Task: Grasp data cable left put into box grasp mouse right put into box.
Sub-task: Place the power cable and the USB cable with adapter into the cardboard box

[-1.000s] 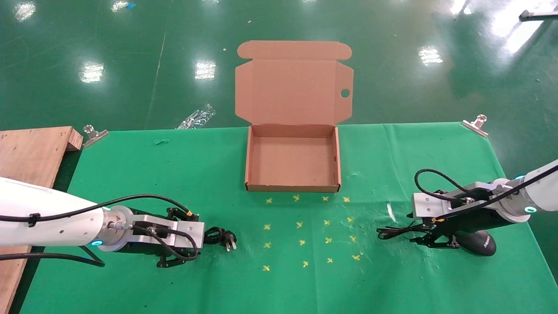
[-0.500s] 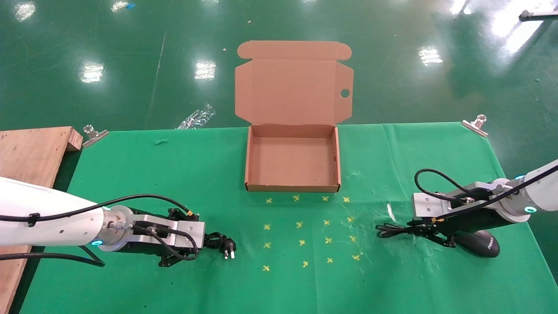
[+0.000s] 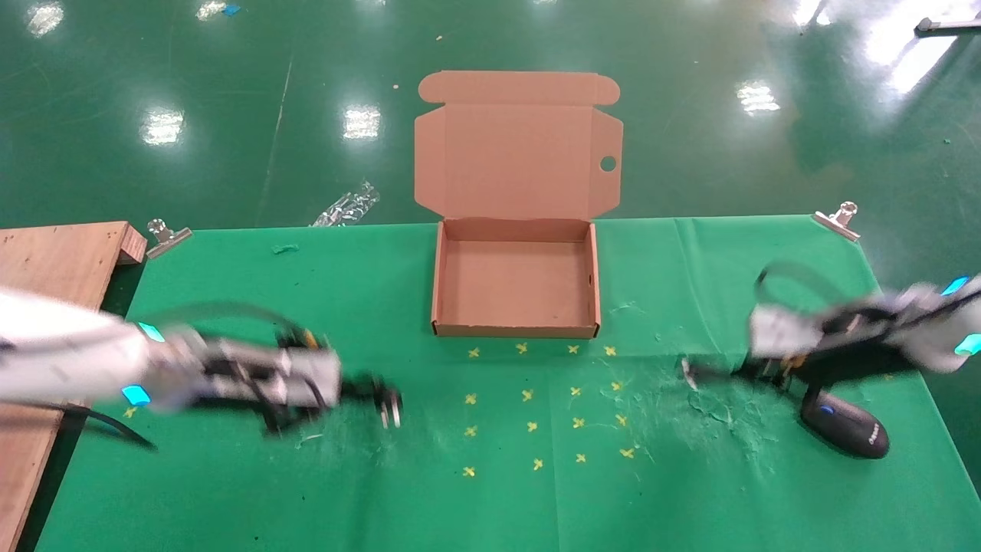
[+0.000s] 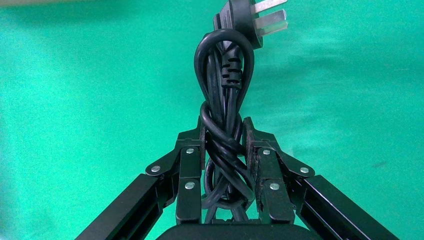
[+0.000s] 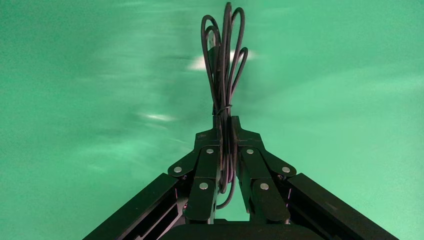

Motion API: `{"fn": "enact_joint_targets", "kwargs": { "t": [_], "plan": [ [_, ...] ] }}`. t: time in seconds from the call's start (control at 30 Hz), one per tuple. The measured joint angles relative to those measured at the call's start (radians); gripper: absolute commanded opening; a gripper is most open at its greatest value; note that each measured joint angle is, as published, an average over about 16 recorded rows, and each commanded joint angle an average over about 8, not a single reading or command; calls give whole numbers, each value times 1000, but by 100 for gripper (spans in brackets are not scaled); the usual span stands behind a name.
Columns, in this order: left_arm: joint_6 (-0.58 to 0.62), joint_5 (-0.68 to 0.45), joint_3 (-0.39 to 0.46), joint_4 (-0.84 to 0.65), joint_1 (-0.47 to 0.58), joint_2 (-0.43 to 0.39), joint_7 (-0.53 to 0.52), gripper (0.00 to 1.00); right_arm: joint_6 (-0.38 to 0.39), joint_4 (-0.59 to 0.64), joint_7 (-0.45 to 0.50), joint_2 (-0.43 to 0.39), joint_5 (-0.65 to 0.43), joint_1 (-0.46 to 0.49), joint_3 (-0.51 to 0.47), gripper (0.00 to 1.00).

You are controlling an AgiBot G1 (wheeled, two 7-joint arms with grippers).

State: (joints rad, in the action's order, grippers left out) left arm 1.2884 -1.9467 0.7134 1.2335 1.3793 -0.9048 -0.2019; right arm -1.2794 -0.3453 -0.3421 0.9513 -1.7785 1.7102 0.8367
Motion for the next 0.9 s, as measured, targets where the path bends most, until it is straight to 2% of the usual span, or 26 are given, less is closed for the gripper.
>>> {"fn": "enact_joint_targets", "kwargs": {
  "t": [0.17,0.33,0.6,0.63,0.87,0.9],
  "plan": [
    [-7,11,-10,-29,75,-68,-1,0,-15,-53,21,-44,2,59,-11,0],
    [-73,-47,18,-104,130,-212,-26,0,-39,-136,60,-89,1,108,-19,0],
    [-275,-177,177,-230,160,-421,-127,0,-95,-342,175,-173,2,146,-31,0],
    [-301,-187,203,-242,163,-437,-142,10,-100,-372,193,-184,4,147,-33,0],
    [-441,-190,389,-279,190,-470,-245,97,-115,-574,309,-248,17,135,-50,0],
    [-454,-184,414,-280,196,-470,-259,100,-113,-598,323,-253,20,131,-52,0]
  ]
}}
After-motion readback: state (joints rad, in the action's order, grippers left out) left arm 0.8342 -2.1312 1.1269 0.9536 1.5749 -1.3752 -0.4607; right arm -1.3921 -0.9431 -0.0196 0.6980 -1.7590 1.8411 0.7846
